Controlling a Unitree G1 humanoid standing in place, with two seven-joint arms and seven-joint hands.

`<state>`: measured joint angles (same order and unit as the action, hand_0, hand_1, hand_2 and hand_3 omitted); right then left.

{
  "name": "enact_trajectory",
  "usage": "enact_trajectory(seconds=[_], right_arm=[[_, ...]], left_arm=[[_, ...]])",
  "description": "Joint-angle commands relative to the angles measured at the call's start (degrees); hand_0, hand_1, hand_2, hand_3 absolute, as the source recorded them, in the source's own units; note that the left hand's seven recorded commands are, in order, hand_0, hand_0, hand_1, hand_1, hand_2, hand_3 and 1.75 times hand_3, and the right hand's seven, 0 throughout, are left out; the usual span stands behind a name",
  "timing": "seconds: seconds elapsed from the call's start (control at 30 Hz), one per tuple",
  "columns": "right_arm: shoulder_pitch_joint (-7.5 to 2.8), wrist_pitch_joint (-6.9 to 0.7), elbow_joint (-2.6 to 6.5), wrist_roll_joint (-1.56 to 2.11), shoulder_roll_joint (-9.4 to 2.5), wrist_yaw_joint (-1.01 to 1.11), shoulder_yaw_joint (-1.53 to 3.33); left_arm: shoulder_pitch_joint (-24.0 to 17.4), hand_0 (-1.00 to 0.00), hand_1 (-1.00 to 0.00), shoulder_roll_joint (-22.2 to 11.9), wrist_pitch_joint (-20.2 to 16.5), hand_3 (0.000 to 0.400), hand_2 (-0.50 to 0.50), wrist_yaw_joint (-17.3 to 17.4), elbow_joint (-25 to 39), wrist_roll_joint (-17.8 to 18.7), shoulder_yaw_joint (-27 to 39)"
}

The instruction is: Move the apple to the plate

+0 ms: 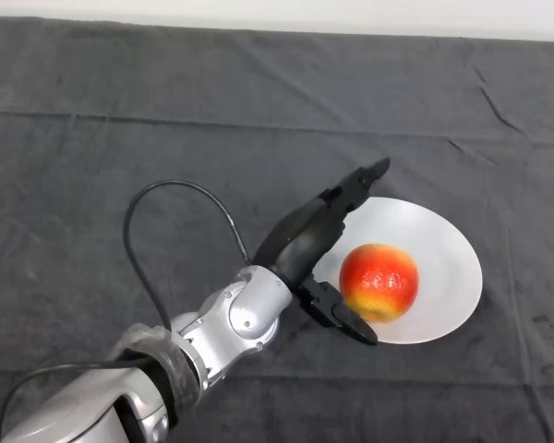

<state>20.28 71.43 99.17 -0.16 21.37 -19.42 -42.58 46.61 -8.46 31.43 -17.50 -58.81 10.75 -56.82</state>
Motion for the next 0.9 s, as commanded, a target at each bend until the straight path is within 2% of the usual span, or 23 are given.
enact_trajectory(seconds=[0.03, 0.37, 0.67, 0.9], right_arm=[[-2.16, -3.51, 4.4, 0.24, -7.25, 0.17, -0.34], [-2.17, -3.51, 4.39, 0.12, -7.24, 0.14, -0.43], [-2.19, -3.56, 4.32, 0.05, -7.25, 0.12, -0.49], [-2.21, -3.6, 4.24, 0.02, -7.27, 0.12, -0.5]], left_arm=[[3.7, 0.0, 0.0, -1.84, 1.96, 0.0, 0.0, 0.22, -1.74, 0.08, 2.29], [0.78, 0.0, 0.0, -8.49, 6.62, 0.0, 0.0, -0.71, 2.72, -0.32, 8.42], [-5.51, 0.0, 0.0, -16.82, 9.47, 0.0, 0.0, -3.2, 11.42, -0.69, 15.34], [-11.94, 0.0, 0.0, -23.71, 12.54, 0.0, 0.0, -5.7, 16.52, -0.55, 22.29]])
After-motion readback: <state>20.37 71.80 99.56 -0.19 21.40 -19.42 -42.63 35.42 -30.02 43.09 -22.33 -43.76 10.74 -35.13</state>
